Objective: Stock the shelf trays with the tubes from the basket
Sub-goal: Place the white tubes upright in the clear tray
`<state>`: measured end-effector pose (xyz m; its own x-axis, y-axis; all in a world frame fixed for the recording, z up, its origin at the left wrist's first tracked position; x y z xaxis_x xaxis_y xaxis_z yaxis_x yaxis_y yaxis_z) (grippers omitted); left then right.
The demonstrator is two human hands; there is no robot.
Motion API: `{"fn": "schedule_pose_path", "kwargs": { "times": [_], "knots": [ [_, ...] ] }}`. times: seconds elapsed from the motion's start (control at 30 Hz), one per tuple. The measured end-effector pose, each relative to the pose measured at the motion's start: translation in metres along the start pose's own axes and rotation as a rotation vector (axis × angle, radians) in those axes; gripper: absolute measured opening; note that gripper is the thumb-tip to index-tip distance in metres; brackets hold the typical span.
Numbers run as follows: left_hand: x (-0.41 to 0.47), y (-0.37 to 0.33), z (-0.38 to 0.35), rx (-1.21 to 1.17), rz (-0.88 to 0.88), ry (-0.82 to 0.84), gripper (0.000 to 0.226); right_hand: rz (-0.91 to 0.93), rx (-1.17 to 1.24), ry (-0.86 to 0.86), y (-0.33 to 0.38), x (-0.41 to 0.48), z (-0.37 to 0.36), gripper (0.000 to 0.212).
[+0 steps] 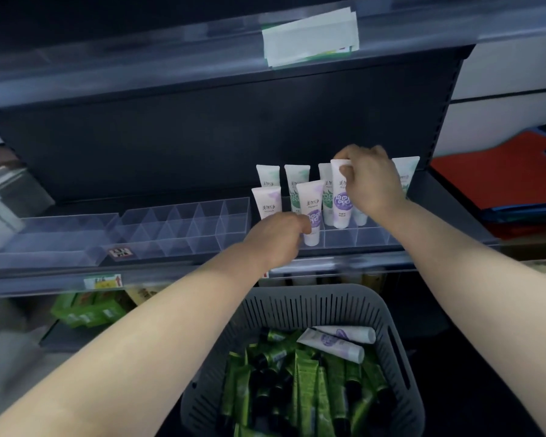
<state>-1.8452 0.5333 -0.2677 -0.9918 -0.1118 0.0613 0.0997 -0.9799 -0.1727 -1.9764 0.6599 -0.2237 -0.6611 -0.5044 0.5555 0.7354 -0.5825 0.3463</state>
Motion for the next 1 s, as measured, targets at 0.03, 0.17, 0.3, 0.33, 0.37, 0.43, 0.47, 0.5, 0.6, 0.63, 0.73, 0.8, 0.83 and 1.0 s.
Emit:
{"fn": "schedule_pose_path", "kwargs": {
  "times": [0.03, 0.17, 0.3, 0.33, 0.37, 0.43, 0.47, 0.5, 0.6, 0.63, 0.73, 0.8, 0.83, 1.0],
  "knots": [
    [0.000, 0.002, -0.002, -0.005, 0.008, 0.007, 0.035, 0.002, -0.006, 0.015, -0.001, -0.001, -0.003, 0.018],
    [0.000, 0.006, -0.008, -0.020, 0.027, 0.022, 0.036, -0.031, -0.019, 0.127, -0.006, -0.007, -0.019, 0.020],
    [-0.003, 0.010, -0.016, -0.071, 0.036, 0.037, 0.033, -0.056, 0.009, 0.177, -0.010, -0.013, -0.028, 0.024],
    [-0.003, 0.011, -0.019, -0.083, 0.033, 0.040, 0.032, -0.055, 0.012, 0.171, -0.010, -0.013, -0.029, 0.025],
    [-0.004, 0.012, -0.021, -0.091, 0.030, 0.045, 0.032, -0.046, 0.006, 0.166, -0.010, -0.012, -0.029, 0.026],
    [-0.006, 0.014, -0.024, -0.096, 0.035, 0.057, 0.033, -0.022, -0.025, 0.148, -0.011, -0.011, -0.028, 0.028],
    [-0.007, 0.014, -0.025, -0.100, 0.041, 0.059, 0.034, -0.013, -0.039, 0.131, -0.011, -0.011, -0.027, 0.030],
    [-0.008, 0.015, -0.027, -0.108, 0.046, 0.057, 0.034, -0.006, -0.049, 0.105, -0.011, -0.011, -0.026, 0.031],
    [-0.010, 0.018, -0.033, -0.125, 0.065, 0.057, 0.033, 0.041, -0.039, -0.008, -0.009, -0.020, -0.020, 0.033],
    [-0.011, 0.019, -0.037, -0.127, 0.070, 0.062, 0.033, 0.066, -0.028, -0.045, -0.008, -0.026, -0.019, 0.032],
    [-0.017, 0.018, -0.051, -0.136, 0.092, 0.096, 0.033, 0.131, 0.007, -0.073, -0.004, -0.050, -0.022, 0.030],
    [-0.023, 0.018, -0.062, -0.150, 0.097, 0.113, 0.033, 0.171, 0.032, -0.053, -0.002, -0.073, -0.030, 0.029],
    [-0.026, 0.018, -0.069, -0.153, 0.098, 0.122, 0.033, 0.183, 0.047, -0.034, -0.003, -0.086, -0.035, 0.028],
    [-0.044, 0.018, -0.107, -0.169, 0.116, 0.210, 0.033, 0.183, 0.041, 0.117, -0.012, -0.142, -0.067, 0.025]
  ]
}}
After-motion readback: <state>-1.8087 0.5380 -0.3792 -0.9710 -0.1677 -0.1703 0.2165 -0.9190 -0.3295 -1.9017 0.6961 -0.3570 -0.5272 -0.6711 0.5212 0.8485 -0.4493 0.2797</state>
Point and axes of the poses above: each hand's wrist, its own x-axis towards the middle knuckle, its own z-axis out of the back of the hand, y = z × x, the point moved 2 cm from there along x, towards the middle knuckle, and after that the axes turned 1 degree about y, right-handed, at the moved point
